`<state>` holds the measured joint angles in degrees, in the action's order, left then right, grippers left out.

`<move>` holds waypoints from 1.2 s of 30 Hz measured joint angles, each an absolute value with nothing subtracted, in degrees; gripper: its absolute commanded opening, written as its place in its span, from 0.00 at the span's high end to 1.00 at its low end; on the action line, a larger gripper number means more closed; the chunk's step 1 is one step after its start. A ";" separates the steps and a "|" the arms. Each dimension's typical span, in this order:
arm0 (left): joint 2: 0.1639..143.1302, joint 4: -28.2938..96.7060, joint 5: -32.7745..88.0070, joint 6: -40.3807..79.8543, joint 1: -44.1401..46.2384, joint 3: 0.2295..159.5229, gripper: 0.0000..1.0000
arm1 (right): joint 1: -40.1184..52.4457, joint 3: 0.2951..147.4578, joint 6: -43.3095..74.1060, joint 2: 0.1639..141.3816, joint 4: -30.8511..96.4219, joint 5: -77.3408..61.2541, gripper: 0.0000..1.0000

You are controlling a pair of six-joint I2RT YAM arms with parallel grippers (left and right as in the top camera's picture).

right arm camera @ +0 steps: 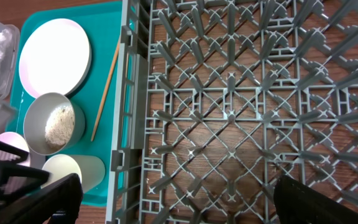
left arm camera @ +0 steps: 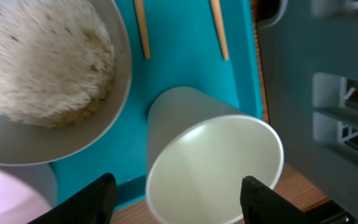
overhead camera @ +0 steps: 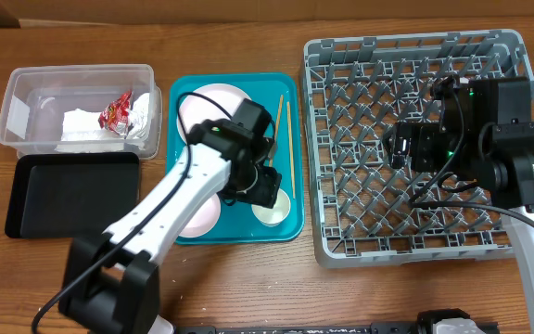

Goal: Sort waste into correct bins and load items into the dishwasher
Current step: 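Reach the left gripper to the white cup and grasp it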

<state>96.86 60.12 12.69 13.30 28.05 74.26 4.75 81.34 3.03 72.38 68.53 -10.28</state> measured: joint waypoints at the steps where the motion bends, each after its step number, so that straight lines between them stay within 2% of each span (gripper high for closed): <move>1: 98.48 59.92 12.69 14.68 28.86 74.00 0.44 | 4.75 81.34 3.03 72.38 68.55 -10.31 0.00; 4: 99.77 59.94 12.38 17.41 29.63 73.71 0.54 | 4.75 81.34 3.03 72.38 68.62 -10.31 0.00; 9: 99.79 59.96 11.31 20.45 29.76 73.69 0.78 | 4.75 81.34 3.01 72.38 68.69 -10.28 0.00; 10: 99.79 59.99 11.05 20.95 29.76 73.69 0.79 | 4.75 81.34 3.01 72.38 68.69 -10.31 0.00; 14: 99.79 60.45 10.63 21.54 29.78 73.69 0.83 | 4.73 81.34 3.01 72.38 68.69 -10.31 0.00; 26: 99.79 60.62 6.11 22.81 33.23 73.69 0.80 | 4.75 81.34 3.01 72.38 69.78 -10.31 0.00; 30: 99.79 60.64 4.05 23.81 33.78 73.52 0.85 | 4.75 81.34 3.01 72.38 69.97 -10.28 0.00; 36: 99.79 59.94 2.72 24.64 33.78 73.34 0.85 | 4.75 81.34 3.03 72.38 70.06 -10.31 0.00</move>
<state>99.79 59.94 2.72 24.64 33.78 73.34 4.75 81.34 3.03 72.38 70.06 -10.31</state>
